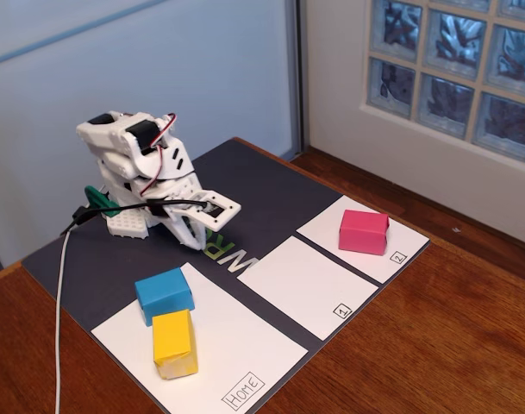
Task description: Move box yellow to zone 1
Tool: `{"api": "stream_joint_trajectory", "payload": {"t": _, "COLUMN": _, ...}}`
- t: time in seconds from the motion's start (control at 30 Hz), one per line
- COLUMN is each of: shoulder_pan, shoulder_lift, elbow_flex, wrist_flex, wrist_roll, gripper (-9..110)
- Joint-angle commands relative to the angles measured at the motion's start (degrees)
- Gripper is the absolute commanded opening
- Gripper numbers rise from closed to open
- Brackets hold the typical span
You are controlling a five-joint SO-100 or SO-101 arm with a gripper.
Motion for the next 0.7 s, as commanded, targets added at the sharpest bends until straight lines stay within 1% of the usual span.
{"api": "stream_joint_trajectory", "payload": {"t": 0.0, "shoulder_pan": -3.6, "shoulder_lift": -2.9, "elbow_flex": -5.0, "wrist_flex": -6.9, "wrist_roll": 4.3, "gripper": 0}}
{"api": "stream_joint_trajectory", "payload": {"t": 0.17, "shoulder_pan": -5.2, "shoulder_lift": -28.5, "elbow_flex": -21.6, "wrist_flex": -12.2, "wrist_roll": 7.3, "gripper": 0}}
{"api": "stream_joint_trajectory", "payload": {"t": 0.4, "shoulder_pan": -1.7, "shoulder_lift": -46.2, "elbow_flex": -41.9, "wrist_flex": -13.4, "wrist_roll": 8.1, "gripper": 0}}
{"api": "stream_joint_trajectory", "payload": {"t": 0.53, "shoulder_pan": 2.3, "shoulder_lift": -56.1, "elbow_flex": -54.4, "wrist_flex": -11.0, "wrist_roll": 9.4, "gripper": 0}}
{"api": "stream_joint_trajectory", "payload": {"t": 0.67, "shoulder_pan": 7.3, "shoulder_lift": -66.1, "elbow_flex": -67.6, "wrist_flex": -5.9, "wrist_roll": 12.6, "gripper": 0}}
